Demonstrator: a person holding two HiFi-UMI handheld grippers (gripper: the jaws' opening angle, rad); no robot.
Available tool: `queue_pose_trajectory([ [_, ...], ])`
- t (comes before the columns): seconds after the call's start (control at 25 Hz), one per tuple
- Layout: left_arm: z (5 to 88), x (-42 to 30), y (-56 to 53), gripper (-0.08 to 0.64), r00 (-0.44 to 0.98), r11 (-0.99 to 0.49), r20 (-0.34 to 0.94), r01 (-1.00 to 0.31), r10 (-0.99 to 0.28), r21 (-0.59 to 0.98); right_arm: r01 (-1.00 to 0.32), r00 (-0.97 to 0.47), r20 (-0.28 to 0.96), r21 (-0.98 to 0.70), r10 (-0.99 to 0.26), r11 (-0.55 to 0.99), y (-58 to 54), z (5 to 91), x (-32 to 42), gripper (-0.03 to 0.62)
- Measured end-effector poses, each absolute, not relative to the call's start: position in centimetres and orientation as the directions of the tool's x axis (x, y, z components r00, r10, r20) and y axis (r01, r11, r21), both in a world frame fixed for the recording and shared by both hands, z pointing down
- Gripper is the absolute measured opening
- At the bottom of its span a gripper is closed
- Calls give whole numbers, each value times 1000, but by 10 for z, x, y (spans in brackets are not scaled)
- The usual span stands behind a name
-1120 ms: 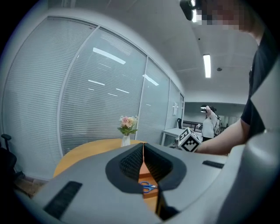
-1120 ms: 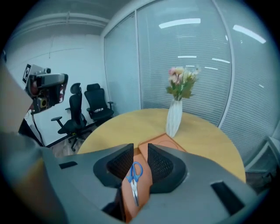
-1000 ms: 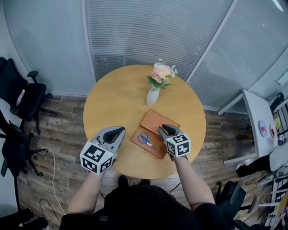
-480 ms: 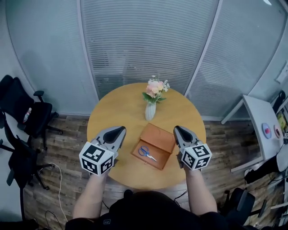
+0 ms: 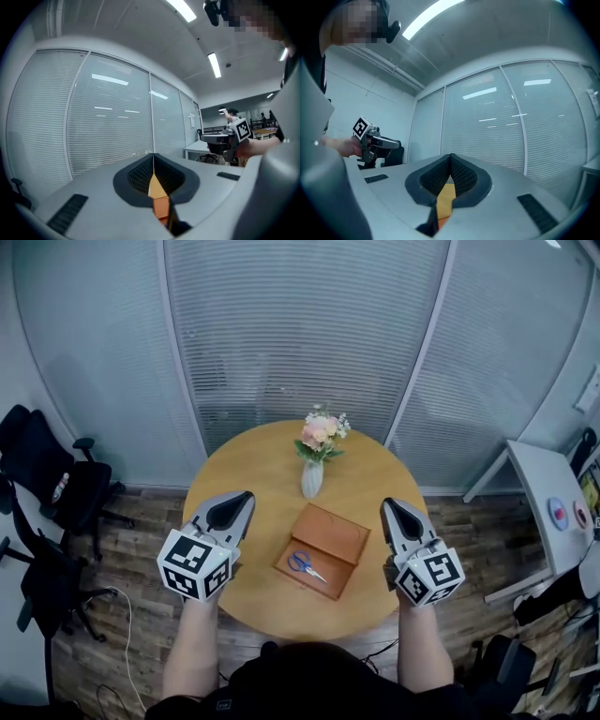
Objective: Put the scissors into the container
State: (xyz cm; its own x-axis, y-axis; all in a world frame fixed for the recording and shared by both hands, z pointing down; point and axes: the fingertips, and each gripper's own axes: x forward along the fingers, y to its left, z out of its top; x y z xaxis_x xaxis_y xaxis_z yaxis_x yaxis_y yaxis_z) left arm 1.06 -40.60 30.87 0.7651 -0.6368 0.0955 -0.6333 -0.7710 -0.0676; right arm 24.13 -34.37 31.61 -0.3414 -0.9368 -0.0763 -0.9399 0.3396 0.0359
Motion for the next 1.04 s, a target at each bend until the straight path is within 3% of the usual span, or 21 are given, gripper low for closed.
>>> queue_pose_trajectory([
  [1.04, 330, 20, -393, 15, 771, -777, 105, -630, -628, -16, -936, -352, -71, 3, -933, 353, -335, 328, 242, 34],
])
